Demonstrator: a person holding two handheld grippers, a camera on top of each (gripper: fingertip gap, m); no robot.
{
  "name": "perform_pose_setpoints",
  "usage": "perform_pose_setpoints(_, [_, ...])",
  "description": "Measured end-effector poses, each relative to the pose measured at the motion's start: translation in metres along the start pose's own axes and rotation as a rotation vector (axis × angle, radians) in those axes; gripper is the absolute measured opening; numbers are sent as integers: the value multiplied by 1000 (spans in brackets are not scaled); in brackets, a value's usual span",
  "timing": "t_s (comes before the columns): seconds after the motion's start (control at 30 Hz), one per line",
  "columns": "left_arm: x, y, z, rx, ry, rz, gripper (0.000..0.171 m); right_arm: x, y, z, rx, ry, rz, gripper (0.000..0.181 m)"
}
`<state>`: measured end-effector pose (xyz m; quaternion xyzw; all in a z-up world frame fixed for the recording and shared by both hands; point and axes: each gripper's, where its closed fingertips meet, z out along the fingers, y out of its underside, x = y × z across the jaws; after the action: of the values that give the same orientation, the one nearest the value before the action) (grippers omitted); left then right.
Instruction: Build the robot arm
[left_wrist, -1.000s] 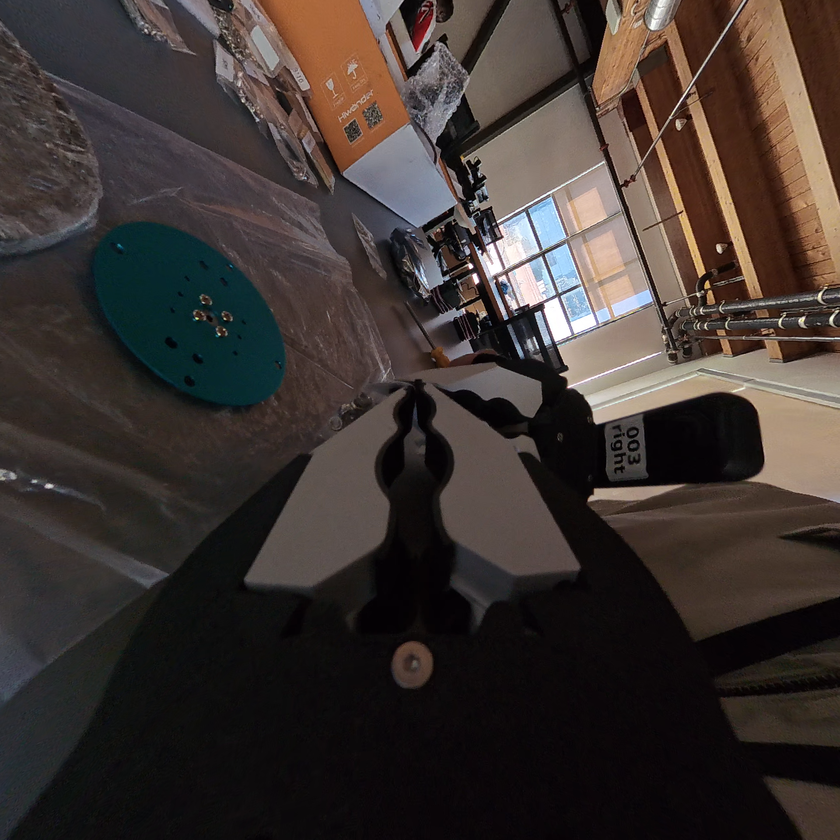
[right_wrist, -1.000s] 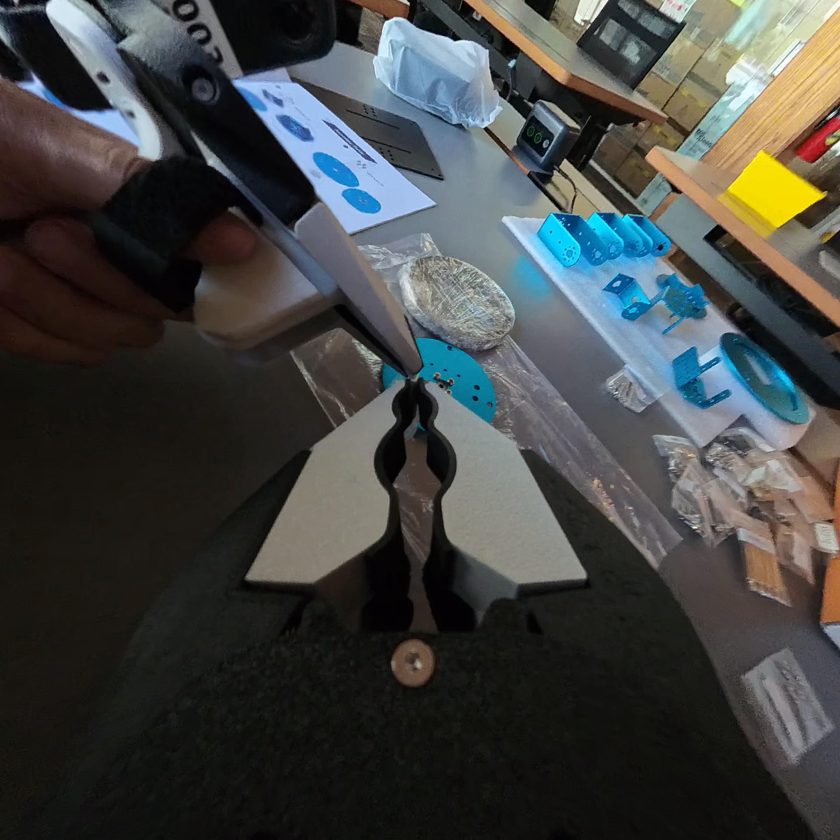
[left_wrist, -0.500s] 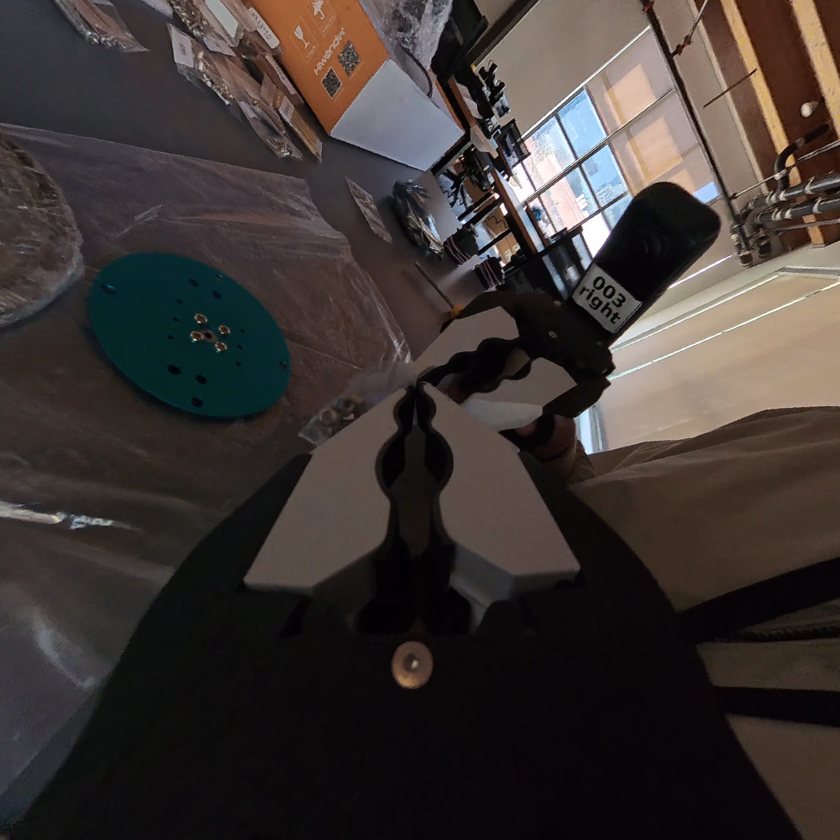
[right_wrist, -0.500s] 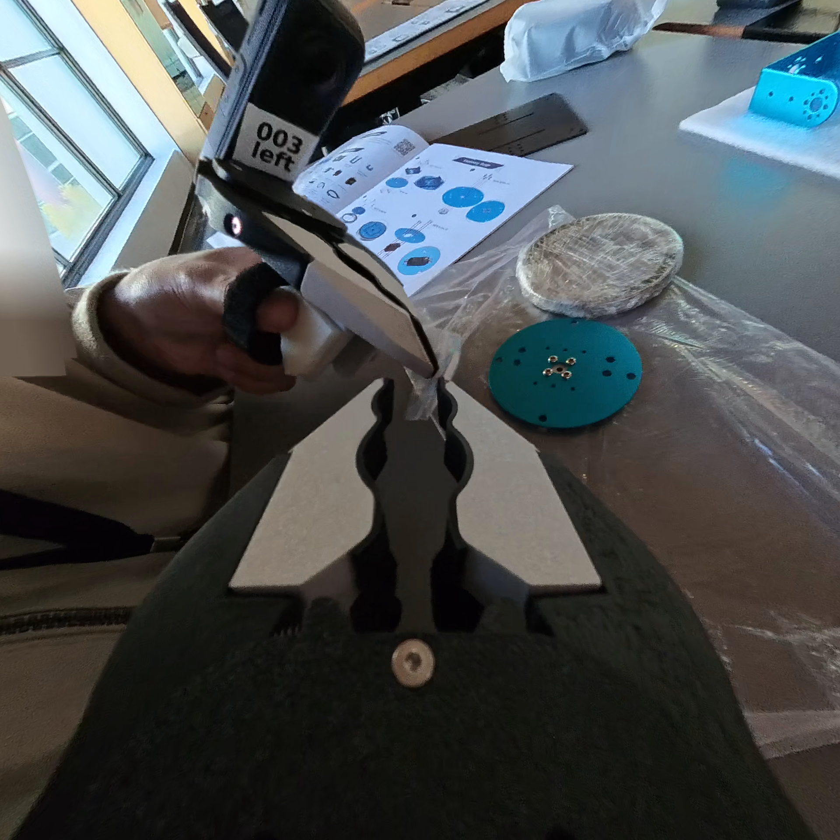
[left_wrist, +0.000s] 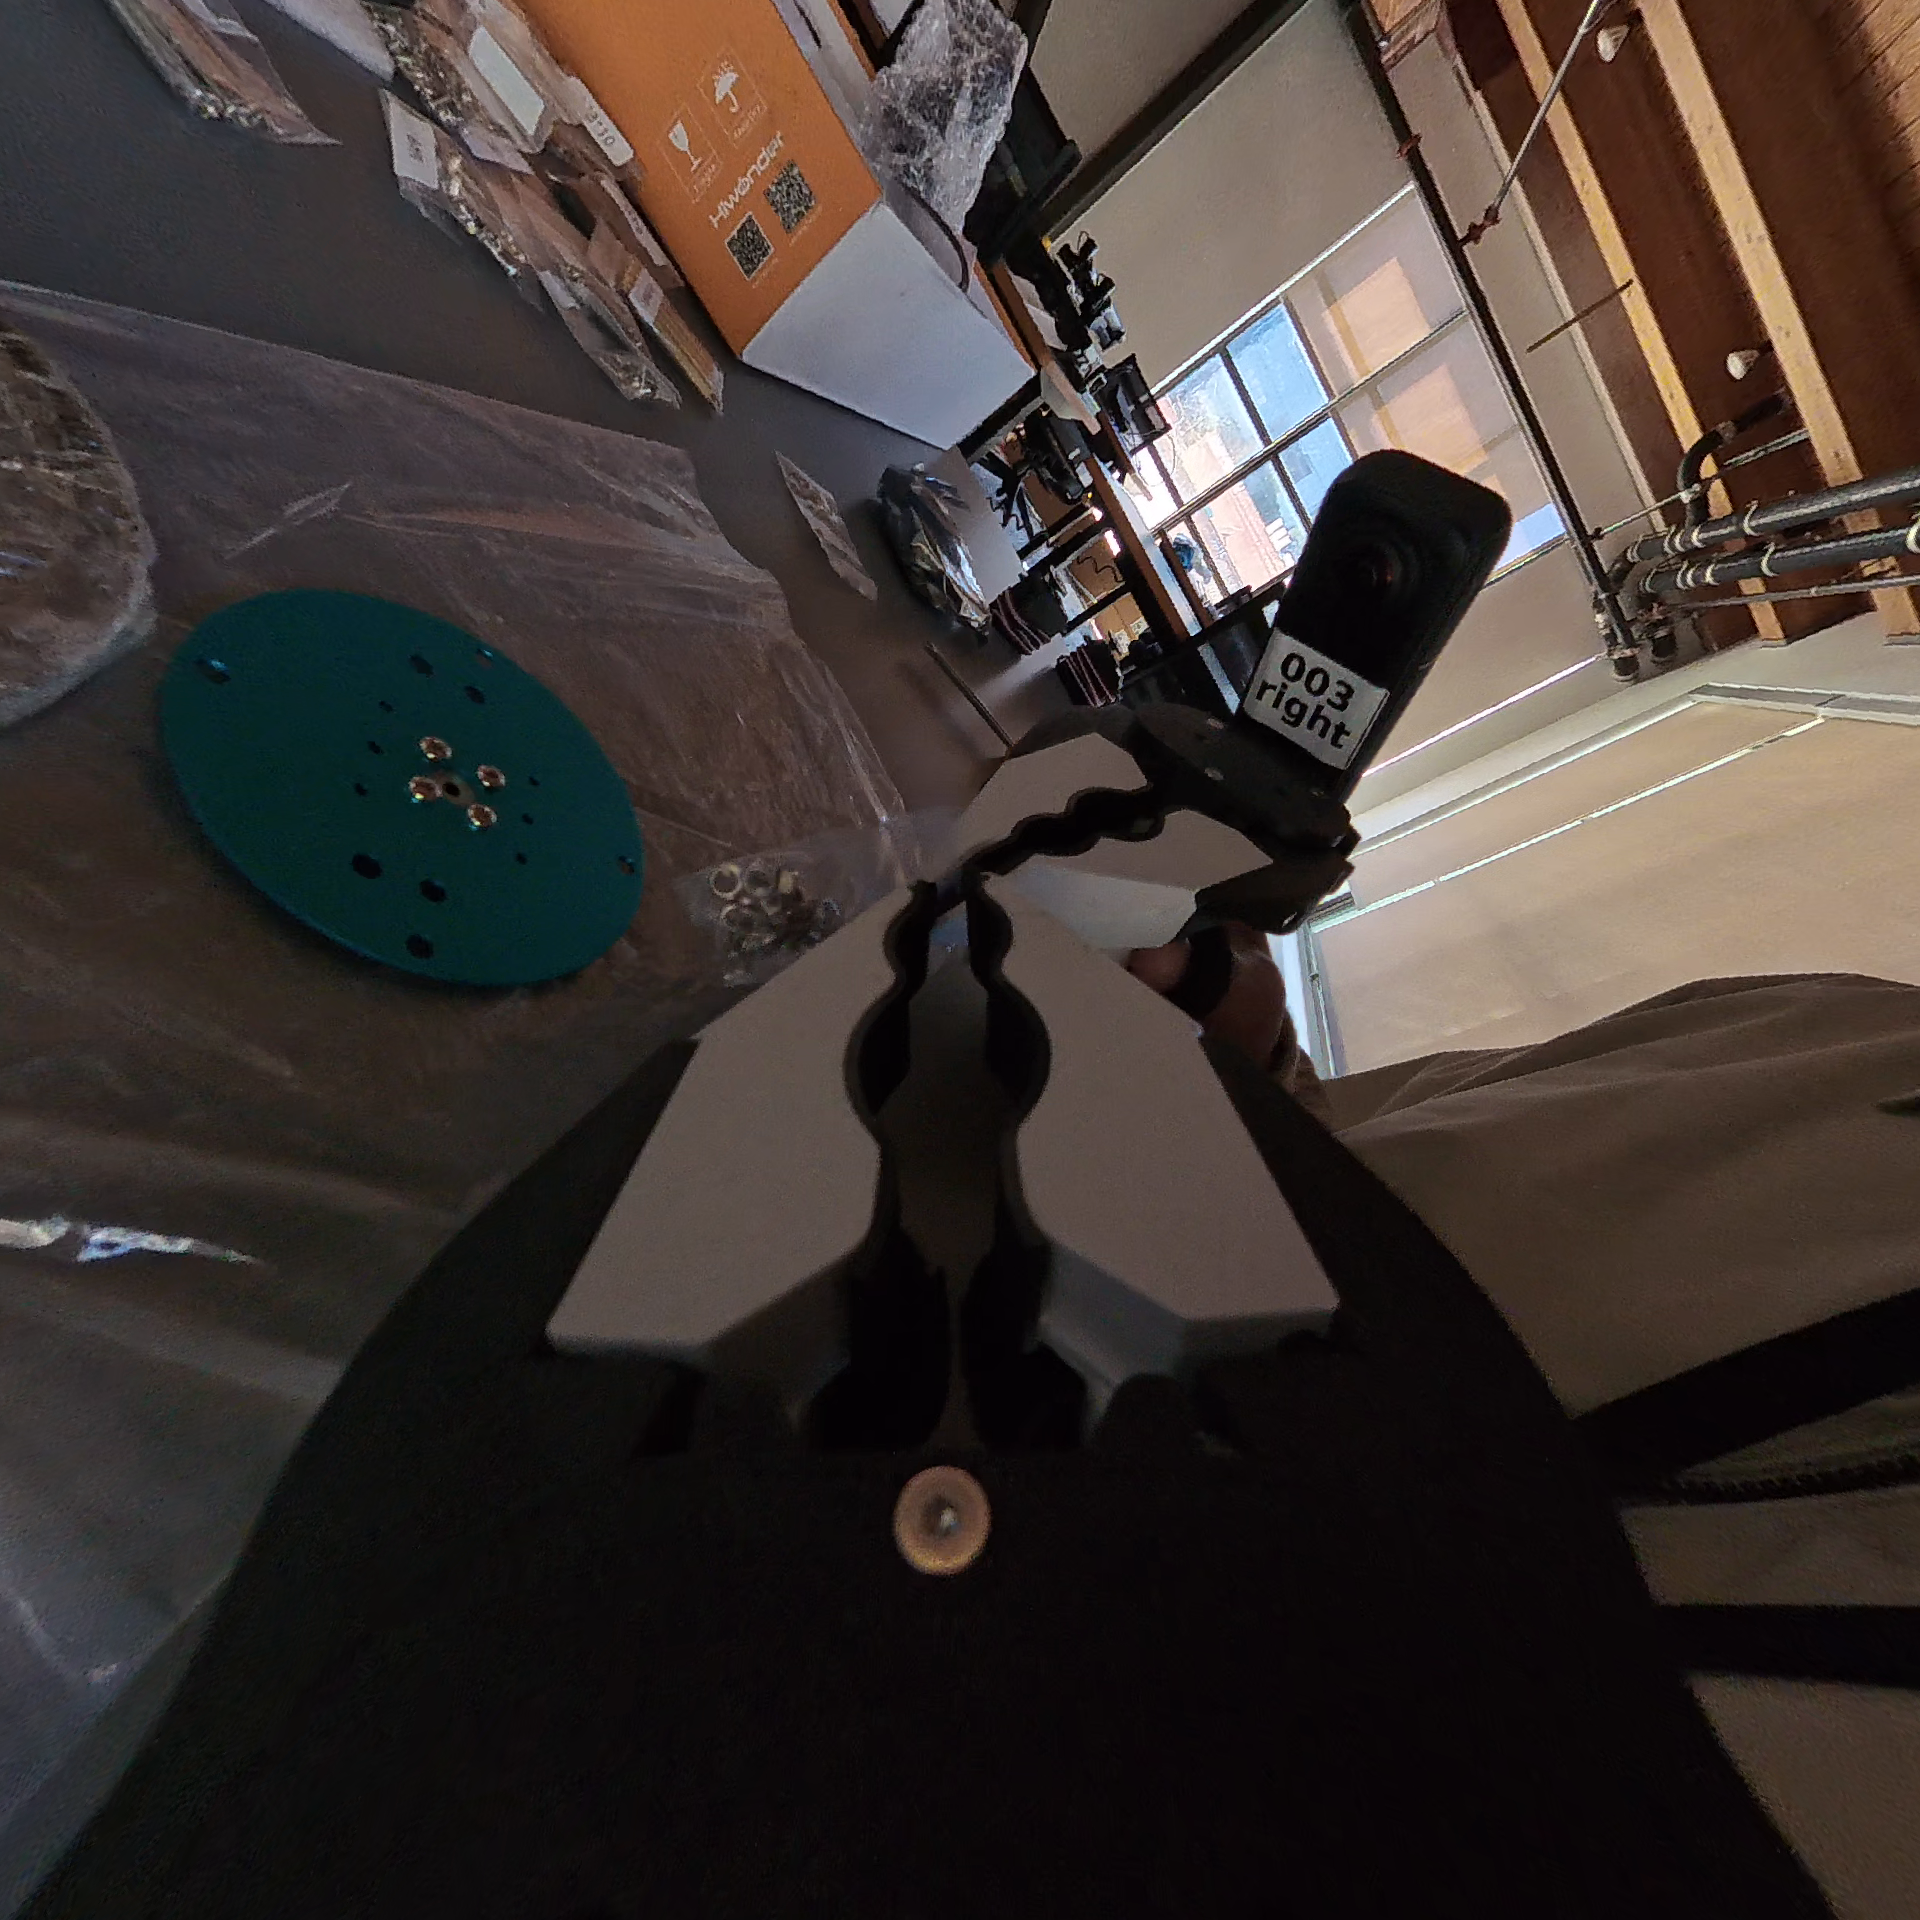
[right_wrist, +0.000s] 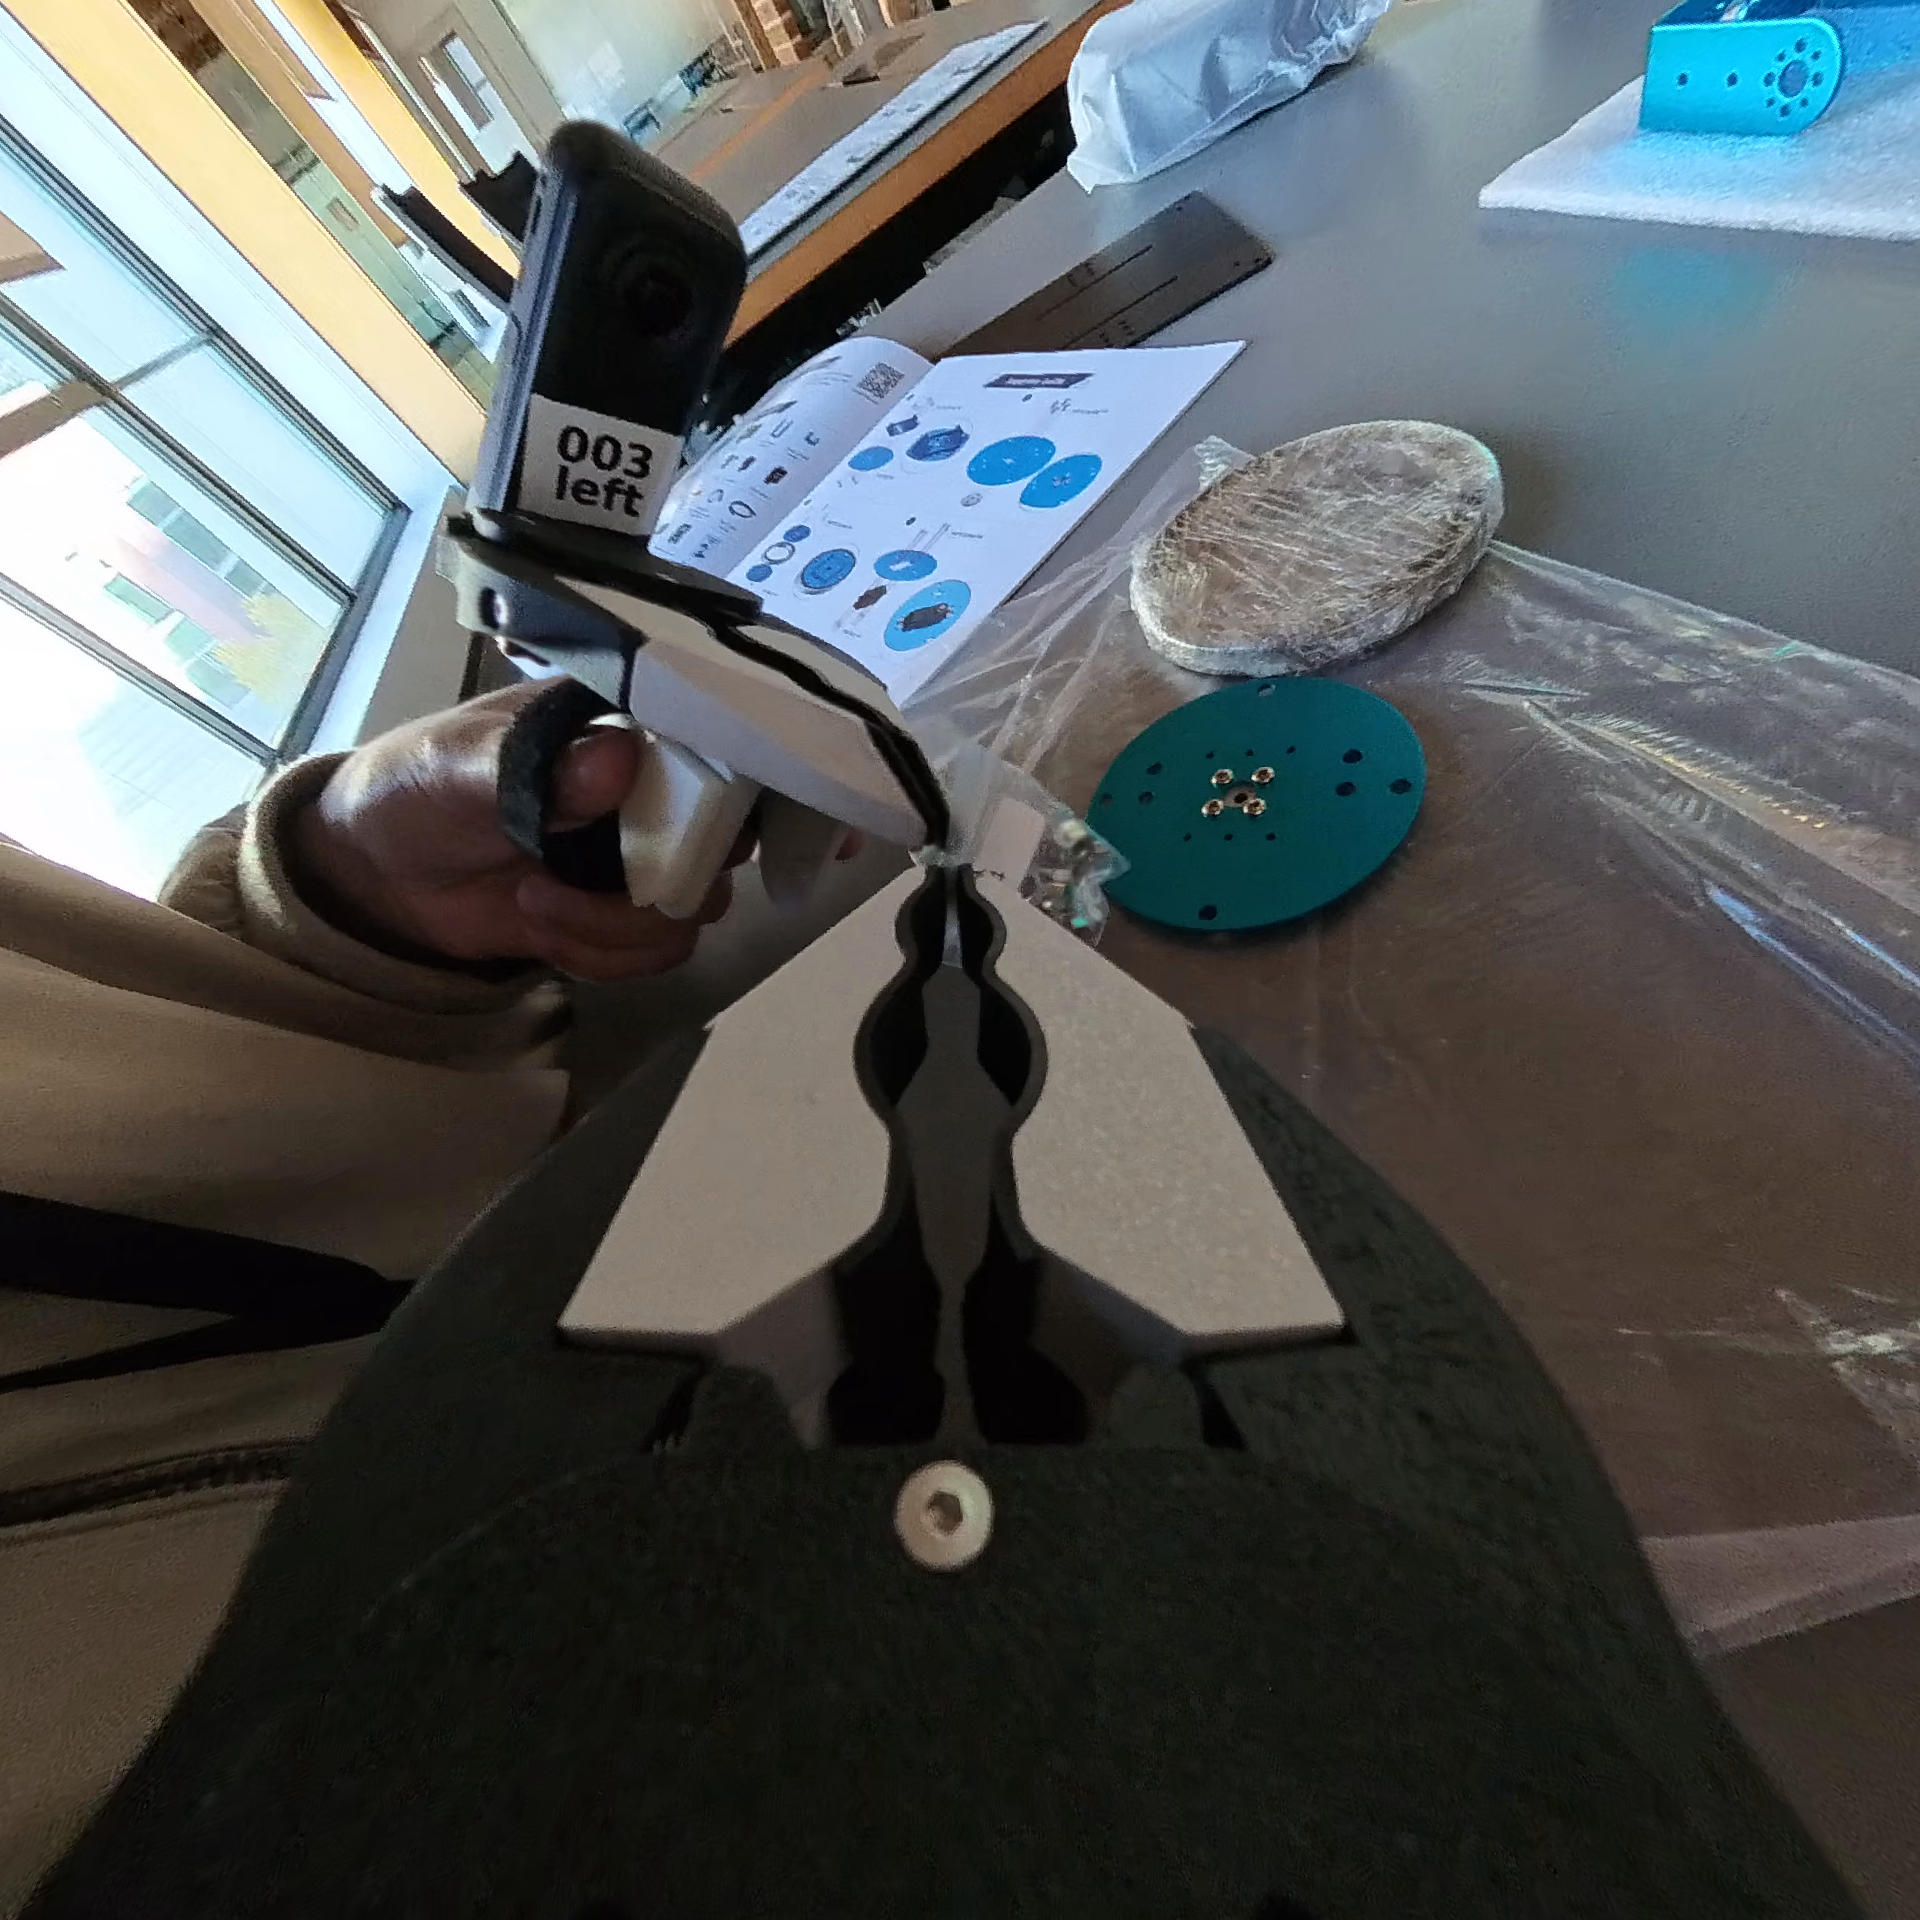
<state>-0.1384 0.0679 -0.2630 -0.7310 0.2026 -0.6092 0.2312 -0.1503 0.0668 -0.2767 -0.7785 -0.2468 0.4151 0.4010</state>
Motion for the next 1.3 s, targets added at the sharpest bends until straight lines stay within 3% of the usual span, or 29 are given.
perform_pose_setpoints(0.5, [-8, 5, 0, -42, -104, 162, 0, -2, 5, 3, -22, -21, 8, 7])
perform_pose_setpoints(0.77, [-8, 8, -1, -28, -75, 73, 0, 5, 3, -1, -9, 15, 14, 0])
perform_pose_setpoints(0.8, [-6, 6, -1, -13, -61, 51, 1, 7, 1, -2, -4, 40, -14, 0])
perform_pose_setpoints(0.9, [-9, 6, 3, -2, -52, -19, 28, 13, 0, -2, -13, 139, -125, 0])
perform_pose_setpoints(1.03, [-9, 2, 6, 23, -55, -38, 35, 20, 2, 0, -46, 256, -271, 0])
perform_pose_setpoints(1.2, [-15, -14, -8, 88, -220, 193, 38, 24, 2, -3, -43, 278, -270, 0])
perform_pose_setpoints(1.3, [-15, -27, -27, 154, -356, 459, 38, 25, 0, -7, -24, 270, -240, 0])
